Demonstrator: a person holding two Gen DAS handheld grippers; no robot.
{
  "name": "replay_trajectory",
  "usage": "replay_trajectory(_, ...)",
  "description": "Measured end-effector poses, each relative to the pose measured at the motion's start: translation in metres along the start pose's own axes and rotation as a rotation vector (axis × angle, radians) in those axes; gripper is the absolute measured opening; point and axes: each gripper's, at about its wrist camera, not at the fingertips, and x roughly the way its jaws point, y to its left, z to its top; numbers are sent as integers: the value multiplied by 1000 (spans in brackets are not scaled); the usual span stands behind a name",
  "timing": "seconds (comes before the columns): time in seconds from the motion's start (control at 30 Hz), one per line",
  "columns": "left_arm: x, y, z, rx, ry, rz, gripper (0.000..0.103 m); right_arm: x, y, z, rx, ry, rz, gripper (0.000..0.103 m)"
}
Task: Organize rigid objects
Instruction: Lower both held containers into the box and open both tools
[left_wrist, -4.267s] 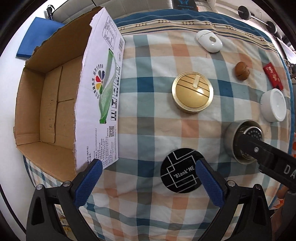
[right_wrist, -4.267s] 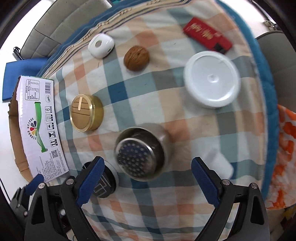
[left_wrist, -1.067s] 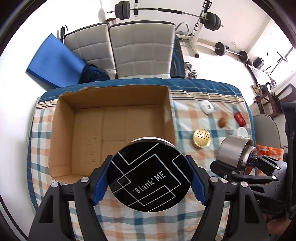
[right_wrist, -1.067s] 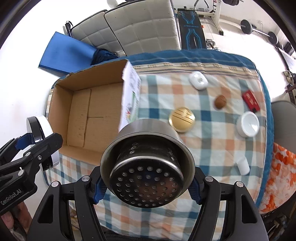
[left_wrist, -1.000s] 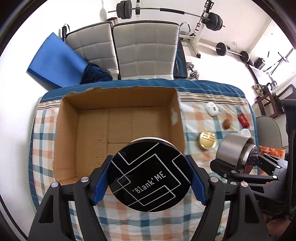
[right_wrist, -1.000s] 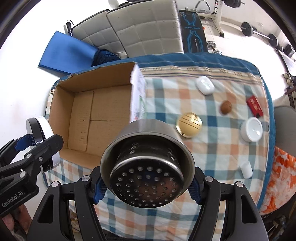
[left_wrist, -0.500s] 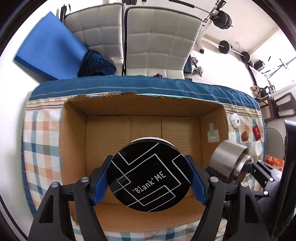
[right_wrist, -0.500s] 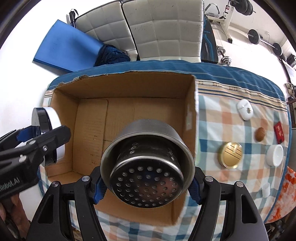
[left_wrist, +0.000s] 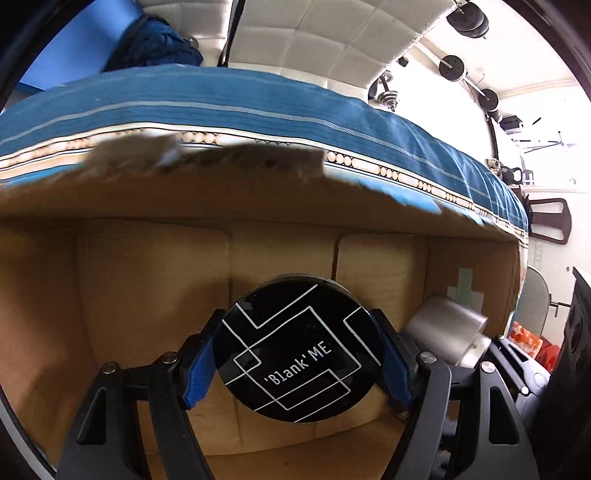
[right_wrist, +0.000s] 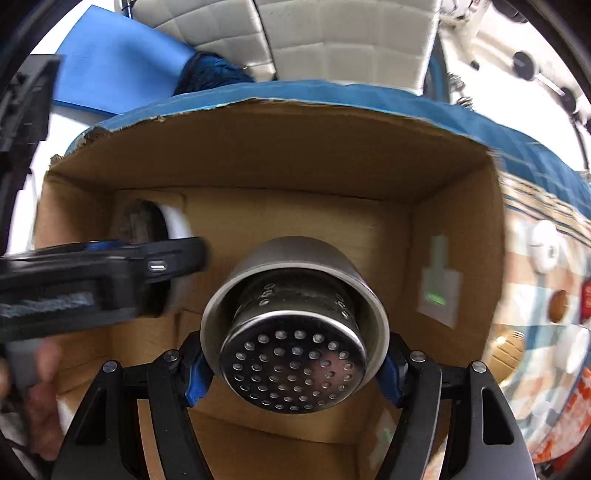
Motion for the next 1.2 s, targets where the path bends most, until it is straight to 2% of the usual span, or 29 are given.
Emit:
replay_trajectory(0.07, 4, 0, 2, 6, 11, 0, 74, 7, 1, 6, -2, -2, -28, 73)
replay_trajectory(0.23, 15, -2, 4, 29, 42, 39, 74, 20, -5, 18, 32, 20, -26, 73)
replay_trajectory(0.47, 14, 3, 1, -1, 56, 93, 74, 35, -8, 26, 64, 46, -15, 73)
replay_trajectory(0.67, 2, 6, -10, -26, 60, 93, 86, 37, -14, 24, 90, 64, 2, 75)
replay_trajectory(0.7, -1, 8, -12, -32, 55, 94, 91, 34, -13, 23, 88, 63, 4, 77)
replay_trajectory(0.83, -16, 9, -28, -32, 41, 104, 94, 20, -4, 15, 63, 57, -21, 85)
replay_trajectory(0.93, -36, 8, -44, -12, 8, 137, 103, 10, 0, 9, 60, 57, -11, 90)
replay_trajectory(1.0, -49, 5, -57, 6, -33, 178, 103, 1, 2, 1, 59, 47, -14, 93)
replay_trajectory(1.1, -71, 2, -84, 22, -101, 236, 103, -13, 2, -13, 66, 23, -38, 103)
replay_trajectory(1.2, -84, -5, -116, 28, -161, 270, 103, -25, 2, -31, 88, -5, -67, 103)
